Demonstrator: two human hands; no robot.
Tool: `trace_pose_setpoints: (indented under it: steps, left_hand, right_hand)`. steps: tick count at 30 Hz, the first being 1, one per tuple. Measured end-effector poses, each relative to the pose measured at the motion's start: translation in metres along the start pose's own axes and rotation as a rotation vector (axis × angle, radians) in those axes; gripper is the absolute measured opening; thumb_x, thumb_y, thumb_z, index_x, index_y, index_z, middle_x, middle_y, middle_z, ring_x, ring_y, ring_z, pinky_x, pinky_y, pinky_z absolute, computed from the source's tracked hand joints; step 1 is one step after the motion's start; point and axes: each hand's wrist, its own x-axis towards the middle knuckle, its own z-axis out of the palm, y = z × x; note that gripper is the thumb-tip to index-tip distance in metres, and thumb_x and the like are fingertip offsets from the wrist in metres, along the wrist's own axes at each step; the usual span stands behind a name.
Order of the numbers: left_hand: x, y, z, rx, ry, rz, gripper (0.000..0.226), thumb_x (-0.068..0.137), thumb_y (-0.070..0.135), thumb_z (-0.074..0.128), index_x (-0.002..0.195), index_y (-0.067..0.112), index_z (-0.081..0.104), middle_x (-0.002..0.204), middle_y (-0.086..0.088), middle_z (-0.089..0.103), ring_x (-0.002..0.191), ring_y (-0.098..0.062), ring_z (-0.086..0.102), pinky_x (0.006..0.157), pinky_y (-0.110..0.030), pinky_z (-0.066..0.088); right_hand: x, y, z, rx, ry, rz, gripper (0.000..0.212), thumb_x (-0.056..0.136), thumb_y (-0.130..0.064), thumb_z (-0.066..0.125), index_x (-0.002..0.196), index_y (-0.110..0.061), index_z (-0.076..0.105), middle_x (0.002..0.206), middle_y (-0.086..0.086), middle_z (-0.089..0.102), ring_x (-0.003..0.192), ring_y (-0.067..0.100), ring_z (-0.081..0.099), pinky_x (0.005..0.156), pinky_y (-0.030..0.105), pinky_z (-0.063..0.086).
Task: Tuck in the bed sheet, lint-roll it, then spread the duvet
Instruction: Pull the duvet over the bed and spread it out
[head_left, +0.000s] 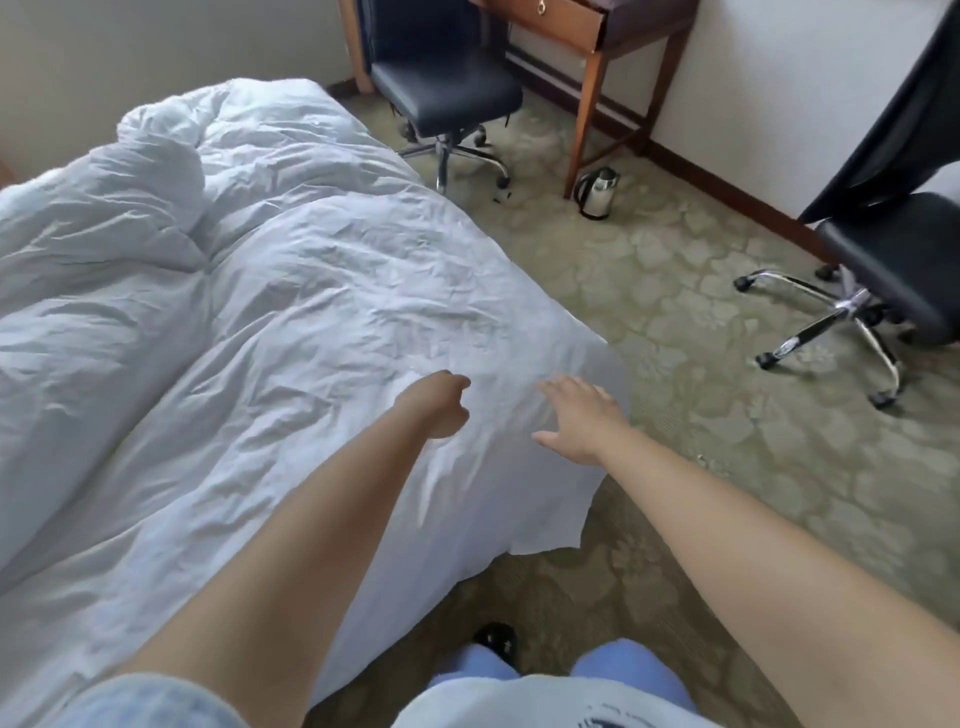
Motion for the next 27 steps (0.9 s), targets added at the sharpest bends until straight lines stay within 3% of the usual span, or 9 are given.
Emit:
trace_pose_setpoints:
  steps: [7, 16, 20, 27]
  left_hand:
    - [0.121, 0.092, -0.038, 0.011, 0.014, -0.048, 0.056, 0.095, 0.016, 0.046, 0.148, 0.018, 0.031, 0.150, -0.003, 0.034, 0.137, -0.023, 0.035, 0.104, -0.035, 0.035]
    - [0.255, 0.195, -0.077, -0.141, 0.047, -0.321, 0.056, 0.095, 0.017, 0.045, 0.149, 0.017, 0.030, 0.151, -0.004, 0.033, 0.136, -0.024, 0.035, 0.105, -0.036, 0.034]
    - [0.301, 0.209, -0.093, -0.213, 0.027, -0.427, 0.056, 0.097, 0.018, 0.045, 0.150, 0.017, 0.028, 0.153, -0.004, 0.031, 0.137, -0.024, 0.034, 0.106, -0.035, 0.033]
    - [0.437, 0.169, -0.149, -0.326, 0.051, -0.566, 0.054, 0.096, 0.018, 0.046, 0.148, 0.014, 0.031, 0.151, -0.006, 0.034, 0.136, -0.025, 0.037, 0.107, -0.038, 0.037]
  right_hand:
    - [0.098, 0.133, -0.044, 0.036, -0.003, -0.058, 0.077, 0.091, -0.047, 0.053, 0.152, -0.023, 0.013, 0.160, 0.005, 0.010, 0.146, 0.022, 0.011, 0.116, 0.039, 0.013]
    - [0.246, 0.280, -0.128, -0.035, -0.015, -0.319, 0.073, 0.089, -0.047, 0.056, 0.149, -0.021, 0.023, 0.152, 0.005, 0.026, 0.141, 0.022, 0.022, 0.113, 0.038, 0.020]
    - [0.316, 0.309, -0.159, -0.106, -0.081, -0.390, 0.076, 0.091, -0.046, 0.055, 0.151, -0.020, 0.017, 0.156, 0.005, 0.019, 0.145, 0.021, 0.015, 0.115, 0.039, 0.016]
    - [0.470, 0.314, -0.207, -0.179, -0.144, -0.534, 0.079, 0.092, -0.048, 0.055, 0.153, -0.022, 0.013, 0.160, 0.003, 0.010, 0.147, 0.019, 0.009, 0.117, 0.037, 0.012]
